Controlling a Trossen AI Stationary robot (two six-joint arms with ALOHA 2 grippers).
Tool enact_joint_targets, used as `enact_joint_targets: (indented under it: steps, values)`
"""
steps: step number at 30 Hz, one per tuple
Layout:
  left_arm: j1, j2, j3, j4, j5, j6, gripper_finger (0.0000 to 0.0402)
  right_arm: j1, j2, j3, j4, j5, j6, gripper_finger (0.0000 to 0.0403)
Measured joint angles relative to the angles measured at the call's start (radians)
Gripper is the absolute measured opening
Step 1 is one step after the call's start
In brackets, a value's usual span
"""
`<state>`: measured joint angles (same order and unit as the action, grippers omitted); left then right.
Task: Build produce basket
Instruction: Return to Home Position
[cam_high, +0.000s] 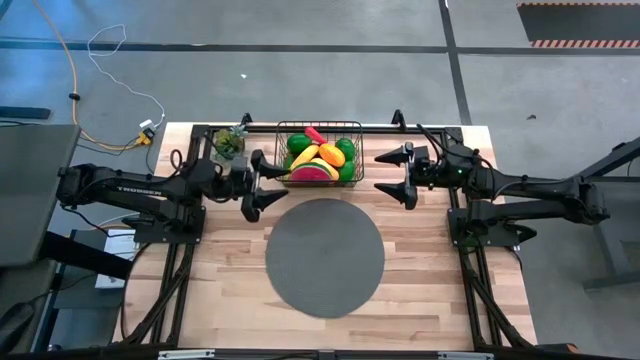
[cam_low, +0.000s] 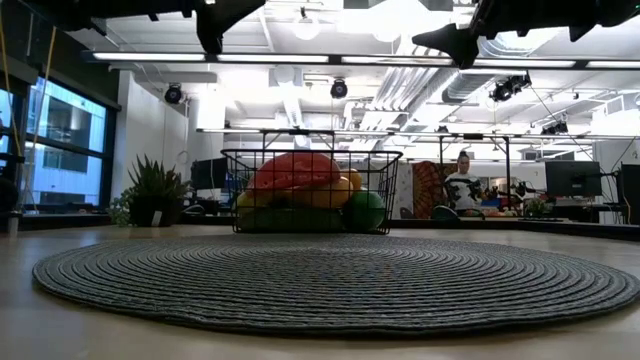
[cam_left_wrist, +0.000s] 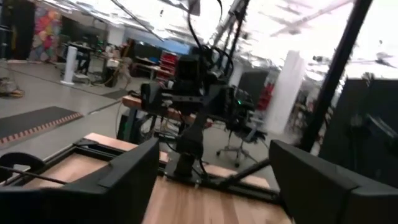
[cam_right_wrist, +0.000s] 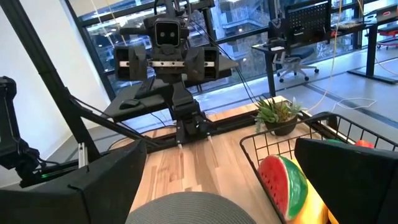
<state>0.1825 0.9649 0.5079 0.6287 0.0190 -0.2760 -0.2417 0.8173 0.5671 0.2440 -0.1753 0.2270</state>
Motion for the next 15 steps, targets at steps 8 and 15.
enact_joint_targets:
  steps: [8, 15]
  values:
    - [0.0, 0.0, 0.0, -0.057, 0.061, 0.087, 0.0087, 0.0, 0.0, 0.0, 0.0, 0.001, 0.0, 0.0394]
    - [0.0, 0.0, 0.0, -0.065, 0.001, 0.097, 0.0007, 0.0, 0.0, 0.0, 0.0, 0.002, 0.0, 0.0394]
